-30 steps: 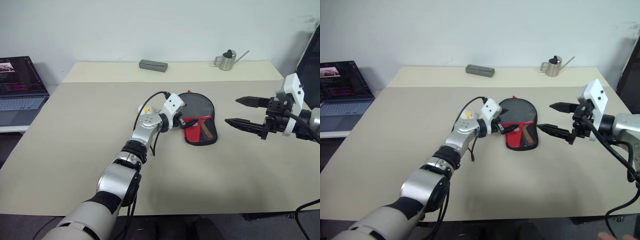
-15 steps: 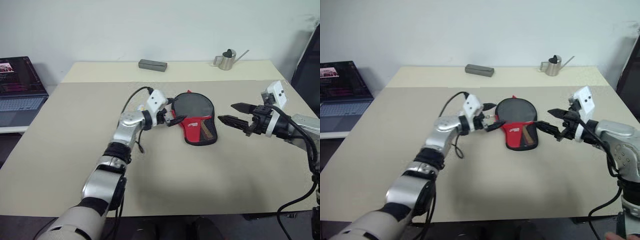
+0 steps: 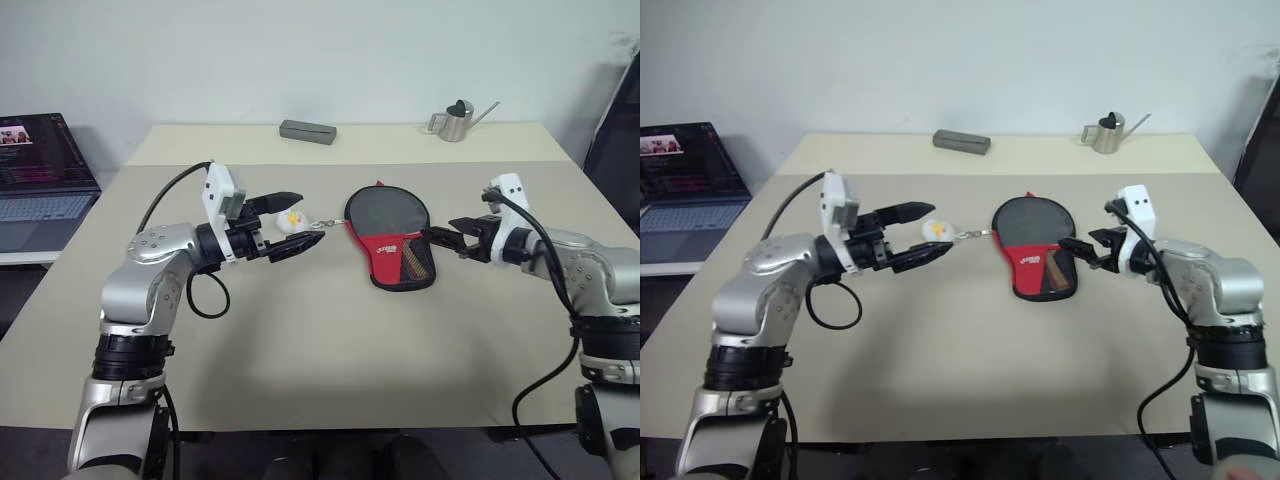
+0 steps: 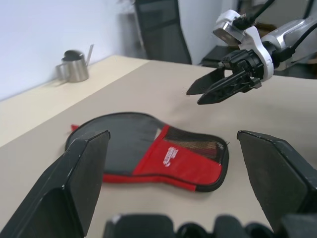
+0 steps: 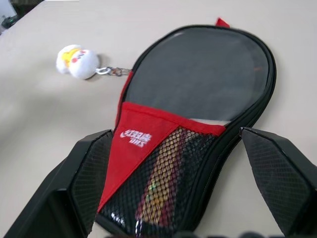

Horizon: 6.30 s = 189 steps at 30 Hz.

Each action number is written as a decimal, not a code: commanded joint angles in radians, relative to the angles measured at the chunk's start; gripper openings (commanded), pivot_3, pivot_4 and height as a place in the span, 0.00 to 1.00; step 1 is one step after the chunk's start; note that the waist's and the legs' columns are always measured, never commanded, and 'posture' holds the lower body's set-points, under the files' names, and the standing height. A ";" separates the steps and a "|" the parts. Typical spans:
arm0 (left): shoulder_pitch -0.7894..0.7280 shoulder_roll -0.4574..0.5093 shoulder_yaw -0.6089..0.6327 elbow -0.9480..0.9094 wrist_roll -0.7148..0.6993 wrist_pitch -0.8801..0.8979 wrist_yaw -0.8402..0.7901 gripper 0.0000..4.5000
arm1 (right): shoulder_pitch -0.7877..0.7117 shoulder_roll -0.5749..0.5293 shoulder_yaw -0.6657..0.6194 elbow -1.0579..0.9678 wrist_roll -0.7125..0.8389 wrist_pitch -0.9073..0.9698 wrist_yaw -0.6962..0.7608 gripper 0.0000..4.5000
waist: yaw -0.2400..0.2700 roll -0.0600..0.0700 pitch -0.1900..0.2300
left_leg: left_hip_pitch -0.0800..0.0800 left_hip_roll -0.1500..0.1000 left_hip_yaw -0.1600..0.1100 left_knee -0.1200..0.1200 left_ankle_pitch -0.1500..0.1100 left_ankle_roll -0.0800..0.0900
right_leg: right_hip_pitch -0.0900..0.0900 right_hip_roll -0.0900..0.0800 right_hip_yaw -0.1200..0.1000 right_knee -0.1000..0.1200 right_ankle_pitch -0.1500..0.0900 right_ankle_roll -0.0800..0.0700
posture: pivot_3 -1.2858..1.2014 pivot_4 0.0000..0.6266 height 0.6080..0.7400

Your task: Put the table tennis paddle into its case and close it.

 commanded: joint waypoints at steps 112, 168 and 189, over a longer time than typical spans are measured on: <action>0.355 0.350 -0.040 -0.265 -0.119 0.053 -0.338 1.00 | 0.423 0.511 -0.317 -0.533 0.541 0.571 -0.633 0.01 | -0.043 0.002 -0.002 | 0.004 0.004 0.001 -0.004 -0.003 0.004 | 0.000 0.003 0.001 0.001 0.002 -0.004 | 0.52 0.24 1.00; 0.342 0.329 -0.073 -0.242 -0.102 0.027 -0.323 1.00 | 0.685 -0.218 0.053 -0.753 1.171 -0.193 -0.714 0.98 | -0.017 0.000 -0.001 | 0.003 0.007 0.001 -0.003 -0.002 0.005 | 0.002 0.005 0.000 -0.002 0.002 -0.003 | 0.52 0.24 1.00; 0.318 0.285 -0.015 -0.163 -0.054 0.005 -0.160 1.00 | 0.402 -0.324 0.105 -0.709 0.491 -0.254 -0.067 0.99 | -0.006 -0.001 -0.001 | 0.004 0.007 0.000 -0.002 -0.002 0.004 | 0.003 0.006 -0.001 -0.001 0.002 -0.004 | 0.52 0.24 1.00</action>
